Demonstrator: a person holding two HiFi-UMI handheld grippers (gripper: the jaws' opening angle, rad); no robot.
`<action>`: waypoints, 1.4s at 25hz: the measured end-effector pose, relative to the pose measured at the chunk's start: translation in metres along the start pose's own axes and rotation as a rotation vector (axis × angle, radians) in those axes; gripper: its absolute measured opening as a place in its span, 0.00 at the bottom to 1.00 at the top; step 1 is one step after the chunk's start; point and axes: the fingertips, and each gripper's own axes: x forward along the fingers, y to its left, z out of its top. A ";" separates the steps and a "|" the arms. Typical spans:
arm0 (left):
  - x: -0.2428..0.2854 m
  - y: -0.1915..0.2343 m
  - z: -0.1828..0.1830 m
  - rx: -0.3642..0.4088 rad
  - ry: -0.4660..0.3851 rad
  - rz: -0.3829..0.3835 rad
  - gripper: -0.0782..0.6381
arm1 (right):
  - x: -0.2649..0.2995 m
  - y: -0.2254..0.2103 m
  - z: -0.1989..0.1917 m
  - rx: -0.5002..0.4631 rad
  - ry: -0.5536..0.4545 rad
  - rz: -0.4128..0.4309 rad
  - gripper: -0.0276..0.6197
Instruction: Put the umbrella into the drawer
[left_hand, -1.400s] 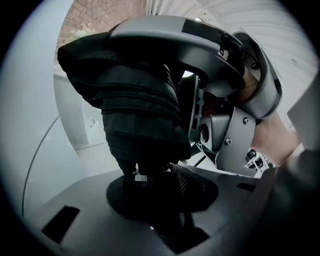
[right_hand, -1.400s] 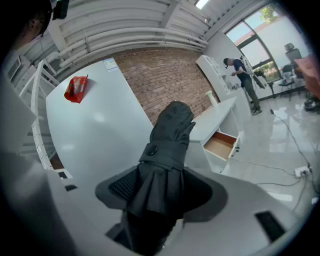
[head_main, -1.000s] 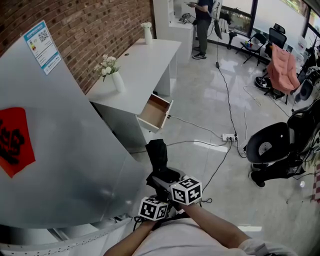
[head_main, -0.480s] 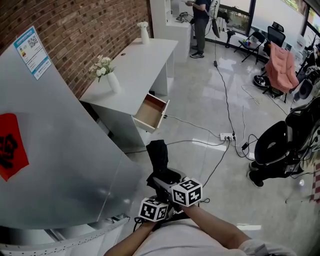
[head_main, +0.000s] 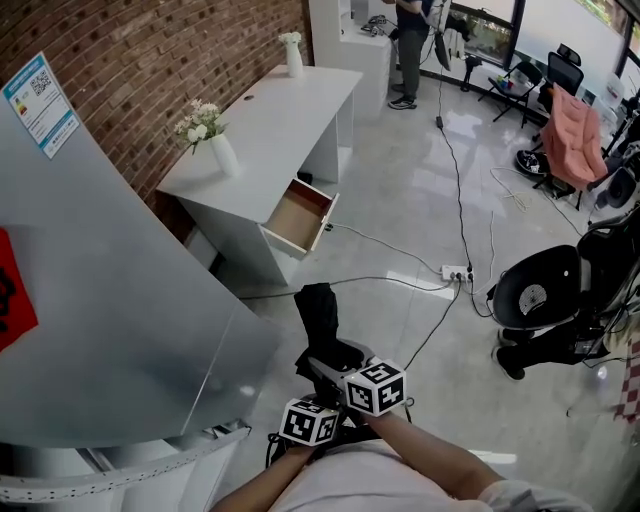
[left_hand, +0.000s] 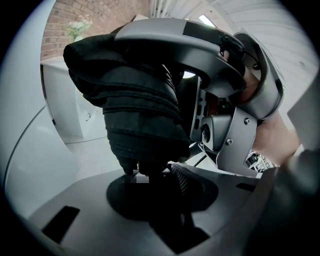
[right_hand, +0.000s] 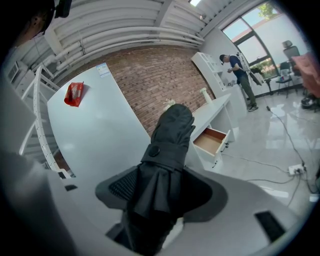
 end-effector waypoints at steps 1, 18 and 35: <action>0.002 -0.001 0.000 -0.003 0.000 0.002 0.30 | -0.001 -0.001 0.000 0.002 0.003 0.002 0.49; 0.013 -0.010 0.015 -0.014 -0.024 0.034 0.30 | -0.011 -0.012 0.011 -0.021 -0.010 0.029 0.49; 0.037 0.008 0.046 0.014 0.001 -0.008 0.30 | 0.007 -0.051 0.032 -0.016 -0.005 -0.042 0.49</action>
